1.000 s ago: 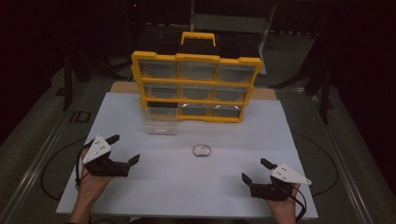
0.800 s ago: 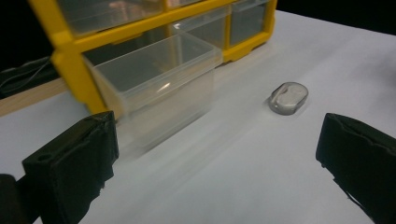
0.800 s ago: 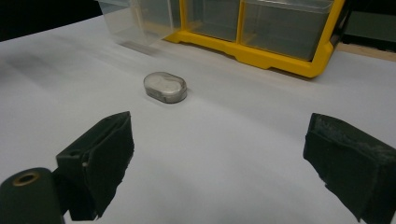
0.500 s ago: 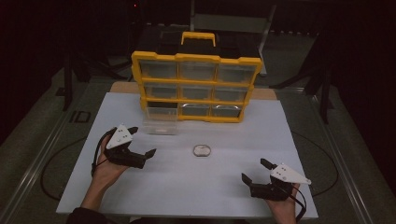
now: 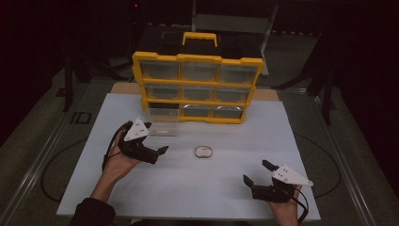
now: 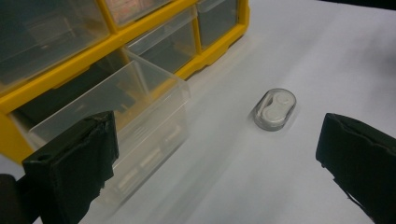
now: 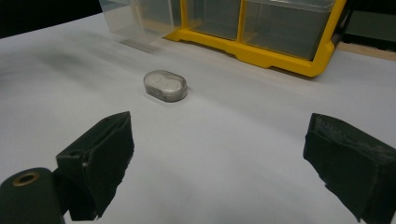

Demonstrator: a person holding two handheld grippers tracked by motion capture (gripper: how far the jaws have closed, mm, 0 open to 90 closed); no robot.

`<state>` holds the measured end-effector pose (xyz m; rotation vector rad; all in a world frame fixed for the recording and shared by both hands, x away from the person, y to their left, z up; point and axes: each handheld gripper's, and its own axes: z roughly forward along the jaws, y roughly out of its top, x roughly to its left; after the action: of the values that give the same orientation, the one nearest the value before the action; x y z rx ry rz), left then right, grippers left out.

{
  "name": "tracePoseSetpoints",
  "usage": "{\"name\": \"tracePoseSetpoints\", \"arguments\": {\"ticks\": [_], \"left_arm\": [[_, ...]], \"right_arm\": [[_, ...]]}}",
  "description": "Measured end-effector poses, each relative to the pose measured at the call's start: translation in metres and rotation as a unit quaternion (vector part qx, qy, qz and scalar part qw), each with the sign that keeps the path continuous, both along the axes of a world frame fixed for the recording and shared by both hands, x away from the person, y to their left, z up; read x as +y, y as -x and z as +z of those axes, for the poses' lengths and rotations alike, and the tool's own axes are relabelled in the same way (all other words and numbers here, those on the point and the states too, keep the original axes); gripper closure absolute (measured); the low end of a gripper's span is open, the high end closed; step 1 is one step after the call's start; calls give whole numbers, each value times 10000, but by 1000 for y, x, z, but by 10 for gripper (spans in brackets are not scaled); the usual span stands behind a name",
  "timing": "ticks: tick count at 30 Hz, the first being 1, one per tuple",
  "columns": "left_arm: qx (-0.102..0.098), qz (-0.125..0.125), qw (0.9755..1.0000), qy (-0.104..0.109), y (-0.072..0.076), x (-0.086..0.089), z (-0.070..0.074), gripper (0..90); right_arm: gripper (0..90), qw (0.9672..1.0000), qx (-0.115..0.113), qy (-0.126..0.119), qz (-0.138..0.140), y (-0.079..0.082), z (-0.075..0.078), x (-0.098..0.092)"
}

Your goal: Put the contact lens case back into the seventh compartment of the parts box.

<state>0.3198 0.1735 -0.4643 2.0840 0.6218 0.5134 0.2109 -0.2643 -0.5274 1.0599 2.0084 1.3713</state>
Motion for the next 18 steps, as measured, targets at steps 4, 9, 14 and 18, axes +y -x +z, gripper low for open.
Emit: {"name": "tracePoseSetpoints", "arguments": {"ticks": [4, 9, 14, 18], "left_arm": [[33, -49, 10000, -51, -6, -7, -1, 2], [67, -136, 9998, -164, -11, -16, -2, 2], [81, -223, 9995, -225, -16, -24, -1, 2], [94, -271, 9992, -280, -19, -31, -1, 2]], "right_arm": [[82, 10000, -7, -3, -11, 0, 0, 0], [82, 10000, -7, -2, -21, 0, 0, -1], [82, 10000, -8, 0, -20, 0, 0, -1], [82, 10000, -6, -7, -11, 0, 0, -1]]}}
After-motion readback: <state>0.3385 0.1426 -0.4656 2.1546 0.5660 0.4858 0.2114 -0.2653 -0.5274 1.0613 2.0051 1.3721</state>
